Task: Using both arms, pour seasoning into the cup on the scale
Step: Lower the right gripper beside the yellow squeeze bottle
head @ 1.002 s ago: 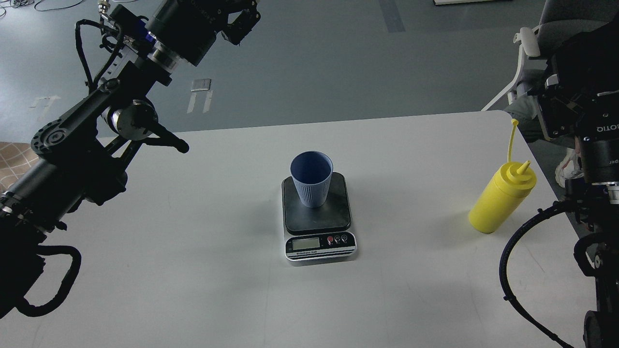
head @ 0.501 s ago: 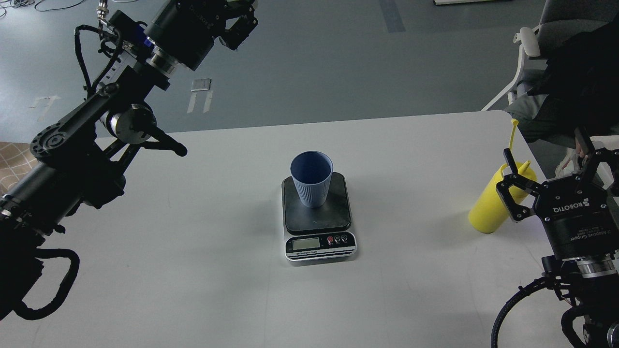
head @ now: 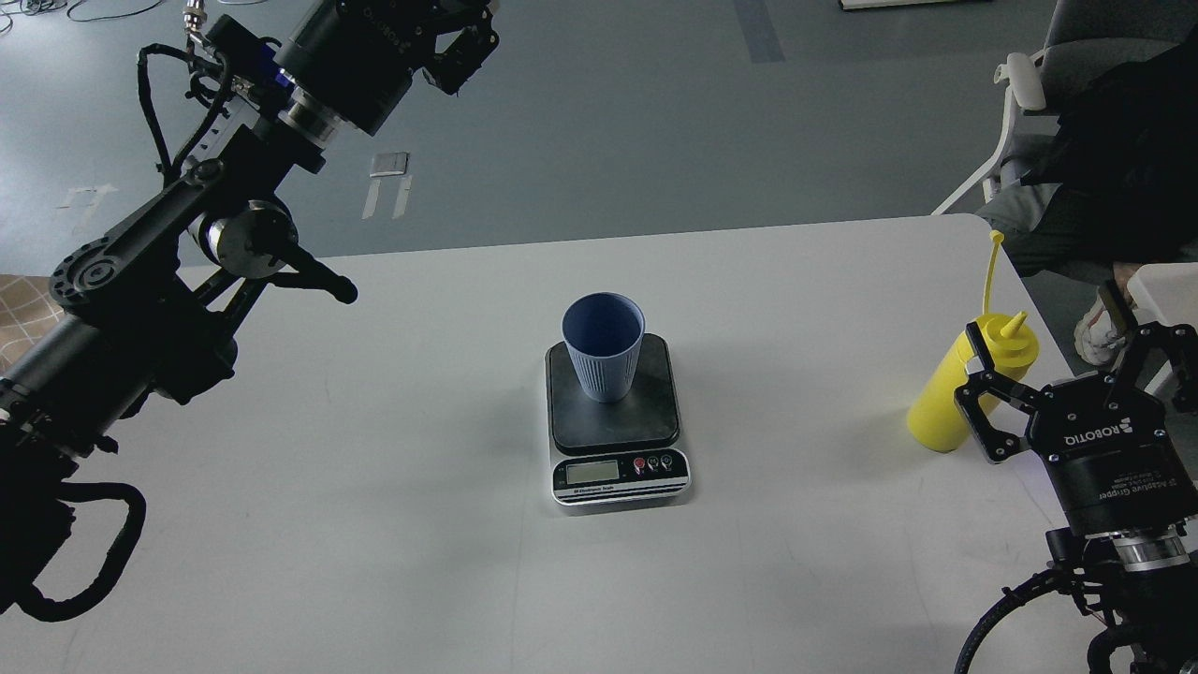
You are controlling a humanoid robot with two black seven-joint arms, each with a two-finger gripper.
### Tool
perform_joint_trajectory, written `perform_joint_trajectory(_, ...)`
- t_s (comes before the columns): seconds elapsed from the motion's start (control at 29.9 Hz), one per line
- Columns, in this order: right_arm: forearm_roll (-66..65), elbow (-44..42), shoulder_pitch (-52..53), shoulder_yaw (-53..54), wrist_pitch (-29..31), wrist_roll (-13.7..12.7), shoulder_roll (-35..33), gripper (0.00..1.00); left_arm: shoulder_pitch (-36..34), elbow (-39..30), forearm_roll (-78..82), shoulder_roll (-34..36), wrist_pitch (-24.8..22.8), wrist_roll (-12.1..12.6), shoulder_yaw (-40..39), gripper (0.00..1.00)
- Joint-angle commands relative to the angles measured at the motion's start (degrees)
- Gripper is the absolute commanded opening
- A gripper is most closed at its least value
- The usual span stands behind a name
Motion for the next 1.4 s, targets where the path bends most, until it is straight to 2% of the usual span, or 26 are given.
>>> perform_joint_trajectory(0.0, -0.08, -1.12, -0.39, -1.45, 0.00, 0.08, 0.00, 1.00, 0.07, -0.17, -0.01, 0.01, -0.01, 0.00, 0.19, 0.98)
perform_joint_trajectory(0.47, 4.40, -8.06, -0.39, -1.37, 0.00, 0.79, 0.00, 1.00, 0.51, -1.85, 0.08, -0.08, -0.01, 0.00, 0.80, 0.98)
perform_joint_trajectory(0.74, 4.41, -9.30, -0.30, -0.58, 0.00, 0.79, 0.00, 1.00, 0.51, -1.93, 0.08, 0.01, -0.01, 0.00, 0.89, 0.98)
perform_joint_trajectory(1.37, 4.76, -19.05, 3.13, 1.71, 0.00, 0.79, 0.00, 1.00, 0.51, -2.20, 0.08, -0.34, 0.08, 0.00, 0.81, 0.98)
